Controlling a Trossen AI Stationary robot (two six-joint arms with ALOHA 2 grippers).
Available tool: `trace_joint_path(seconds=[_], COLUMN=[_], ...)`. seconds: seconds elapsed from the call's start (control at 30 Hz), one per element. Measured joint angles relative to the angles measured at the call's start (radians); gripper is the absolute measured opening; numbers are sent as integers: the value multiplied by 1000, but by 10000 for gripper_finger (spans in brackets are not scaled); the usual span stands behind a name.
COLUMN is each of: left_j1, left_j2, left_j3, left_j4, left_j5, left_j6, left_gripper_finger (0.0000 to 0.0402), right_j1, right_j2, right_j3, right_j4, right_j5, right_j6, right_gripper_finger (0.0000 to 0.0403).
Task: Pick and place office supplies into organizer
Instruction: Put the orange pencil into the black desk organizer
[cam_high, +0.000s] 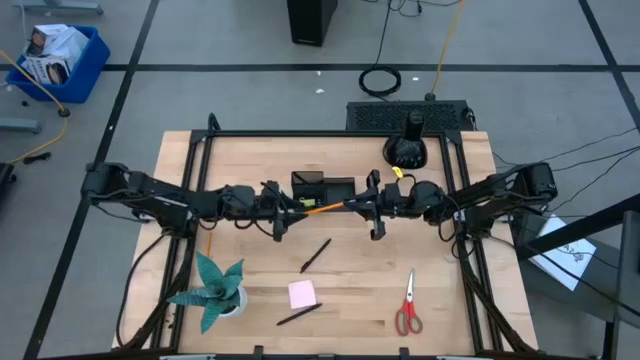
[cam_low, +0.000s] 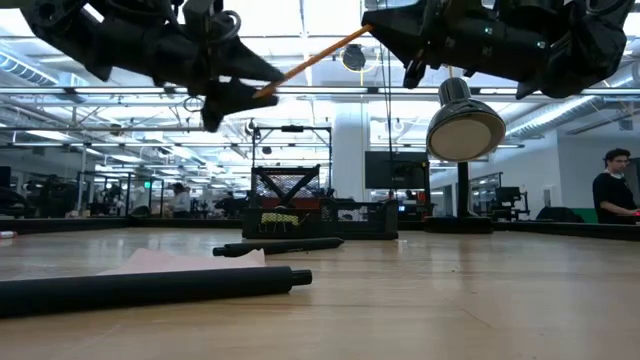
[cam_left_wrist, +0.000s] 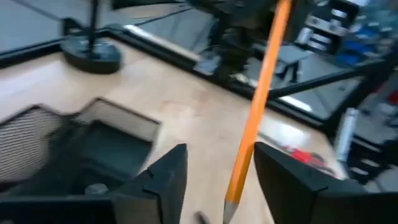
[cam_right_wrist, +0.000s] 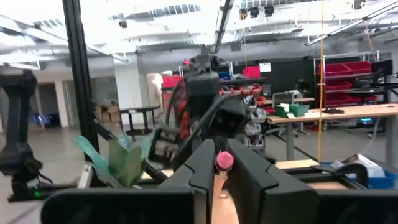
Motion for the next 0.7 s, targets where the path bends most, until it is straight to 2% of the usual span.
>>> trace_joint_path(seconds=[0.1, 0.23, 0.47, 0.7], left_j1=[16, 29, 46, 128], left_j2=[-84, -176, -278, -341], left_j3=[-1, -1, -1, -40], left_j4=[-153, -255, -317, -380], left_j5=[-58, -121, -216, -230], left_j6=[-5, 1, 63, 49], left_gripper_finger=[209, 219, 219, 219], right_j1=[0, 0, -12, -34], right_j2=[0, 0, 0, 0], right_j3=[0, 0, 3, 138], right_j4=[-19, -26, -39, -304], right_j5=[31, 54, 132, 137], right_j6=[-28, -73, -138, -214], right_gripper_finger=[22, 17, 27, 23])
